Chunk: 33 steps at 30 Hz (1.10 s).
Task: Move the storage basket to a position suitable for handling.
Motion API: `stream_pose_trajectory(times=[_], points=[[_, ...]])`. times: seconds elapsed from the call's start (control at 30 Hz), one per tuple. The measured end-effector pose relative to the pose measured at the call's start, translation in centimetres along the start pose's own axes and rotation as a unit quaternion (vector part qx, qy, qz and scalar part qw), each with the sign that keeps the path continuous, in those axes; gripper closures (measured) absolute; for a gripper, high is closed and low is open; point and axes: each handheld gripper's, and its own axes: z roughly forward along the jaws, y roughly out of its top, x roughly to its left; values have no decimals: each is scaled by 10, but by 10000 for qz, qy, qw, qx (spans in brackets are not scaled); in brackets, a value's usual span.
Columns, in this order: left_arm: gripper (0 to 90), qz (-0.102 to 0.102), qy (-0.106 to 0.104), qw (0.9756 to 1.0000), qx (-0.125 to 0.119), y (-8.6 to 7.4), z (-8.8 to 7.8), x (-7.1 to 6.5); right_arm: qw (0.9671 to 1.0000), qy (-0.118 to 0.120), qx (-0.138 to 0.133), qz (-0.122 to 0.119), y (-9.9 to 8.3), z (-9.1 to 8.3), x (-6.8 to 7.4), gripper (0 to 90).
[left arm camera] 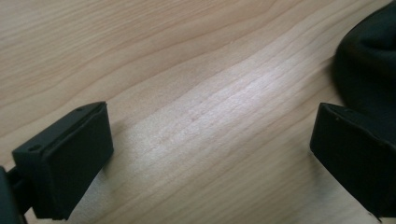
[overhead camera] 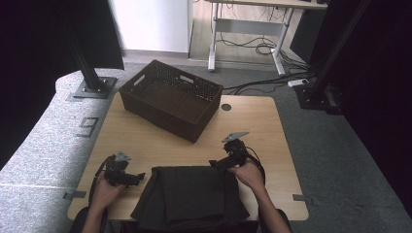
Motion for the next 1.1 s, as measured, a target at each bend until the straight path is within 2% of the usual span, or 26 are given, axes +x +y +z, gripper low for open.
stream_pose_trajectory(times=[0.1, 0.17, 0.37, 0.53, 0.63, 0.77, 1.1], points=[[0, 1, 0, 10000, -61, 0, 1, 0, 9999, 140, -88, 29, 9, 6, -2, 0], [0, 18, -9, 9999, -142, -1, 2, 0, 9998, 127, -138, 34, 14, 8, -4, 0], [0, -8, 13, 9998, -175, -1, 3, 0, 9997, 201, -140, 61, 28, 12, -6, 0], [0, -8, 15, 9998, -175, -1, 3, 0, 9996, 168, -239, 22, 45, 16, -6, 0], [0, -12, 18, 9998, -175, -1, 3, 0, 9997, 56, -219, -121, 58, 19, -4, 0], [0, -12, 17, 9998, -174, -1, 3, 0, 9995, 29, -238, -200, 71, 21, 0, 0], [0, -10, 14, 9998, -174, -1, 3, 0, 9993, 4, -327, -169, 91, 29, 4, 0]])
